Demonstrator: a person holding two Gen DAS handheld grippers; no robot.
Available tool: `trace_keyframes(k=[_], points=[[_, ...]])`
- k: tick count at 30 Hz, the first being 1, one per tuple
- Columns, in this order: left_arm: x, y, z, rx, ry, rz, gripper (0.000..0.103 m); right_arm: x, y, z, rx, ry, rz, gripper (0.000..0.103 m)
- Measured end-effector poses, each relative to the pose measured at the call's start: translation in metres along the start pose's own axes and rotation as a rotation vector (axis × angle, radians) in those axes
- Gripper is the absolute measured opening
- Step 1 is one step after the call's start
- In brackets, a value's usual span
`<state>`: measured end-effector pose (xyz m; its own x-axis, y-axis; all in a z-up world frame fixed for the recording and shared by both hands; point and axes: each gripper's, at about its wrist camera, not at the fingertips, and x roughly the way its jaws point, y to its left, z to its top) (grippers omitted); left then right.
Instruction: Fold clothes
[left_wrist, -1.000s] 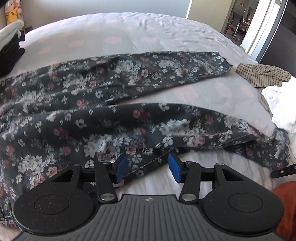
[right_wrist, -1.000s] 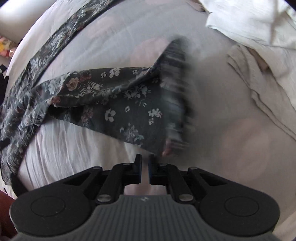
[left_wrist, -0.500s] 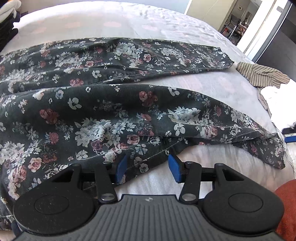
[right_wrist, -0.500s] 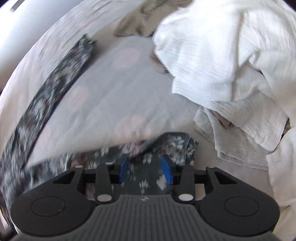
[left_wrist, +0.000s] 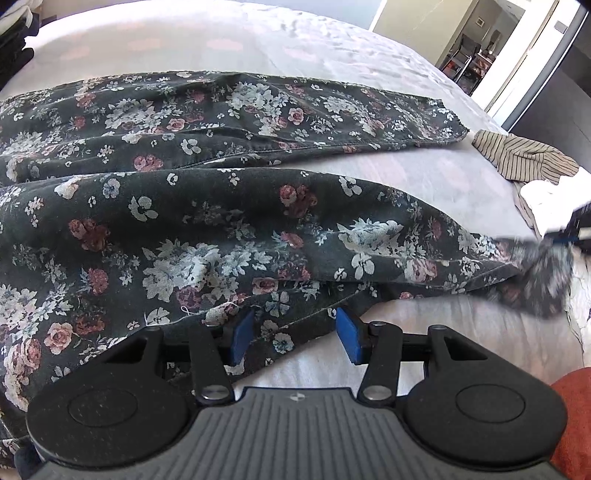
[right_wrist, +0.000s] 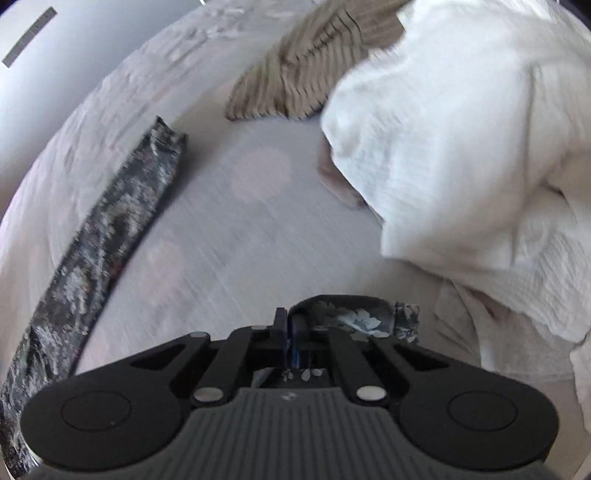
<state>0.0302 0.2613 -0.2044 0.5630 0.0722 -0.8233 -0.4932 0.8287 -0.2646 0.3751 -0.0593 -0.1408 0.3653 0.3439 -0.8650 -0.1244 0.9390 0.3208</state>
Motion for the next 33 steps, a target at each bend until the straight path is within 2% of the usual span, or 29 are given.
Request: trace_keyframes(k=[5, 10, 15, 17, 20, 23, 25, 28, 33], points=[[-0.007, 0.002, 0.002, -0.011, -0.047, -0.010, 0.058, -0.044, 0.030, 0.027, -0.046, -0.153, 0.183, 0.003], [-0.007, 0.001, 0.002, -0.004, -0.042, -0.012, 0.058, -0.031, 0.009, 0.014, -0.073, -0.088, 0.105, 0.003], [-0.006, 0.001, 0.000, 0.001, -0.038, -0.010, 0.058, 0.007, -0.050, -0.025, 0.011, 0.035, 0.033, 0.003], [-0.005, 0.001, -0.001, 0.000, -0.035, -0.007, 0.058, 0.018, -0.061, -0.034, 0.024, 0.069, 0.027, 0.004], [-0.005, 0.001, -0.002, 0.001, -0.032, -0.002, 0.058, 0.028, -0.063, -0.038, -0.014, 0.103, 0.000, 0.015], [-0.004, 0.001, -0.002, 0.002, -0.032, 0.001, 0.058, 0.016, -0.050, -0.029, -0.141, 0.051, -0.043, 0.026], [-0.002, 0.000, -0.002, 0.007, -0.029, 0.006, 0.058, 0.006, -0.042, -0.020, -0.217, -0.004, -0.048, 0.039], [0.000, -0.001, -0.002, 0.018, -0.023, 0.013, 0.058, 0.005, -0.036, -0.003, -0.275, -0.058, -0.041, 0.039], [0.002, -0.002, -0.003, 0.023, -0.015, 0.018, 0.058, 0.046, -0.029, 0.016, -0.314, -0.042, -0.027, 0.039]])
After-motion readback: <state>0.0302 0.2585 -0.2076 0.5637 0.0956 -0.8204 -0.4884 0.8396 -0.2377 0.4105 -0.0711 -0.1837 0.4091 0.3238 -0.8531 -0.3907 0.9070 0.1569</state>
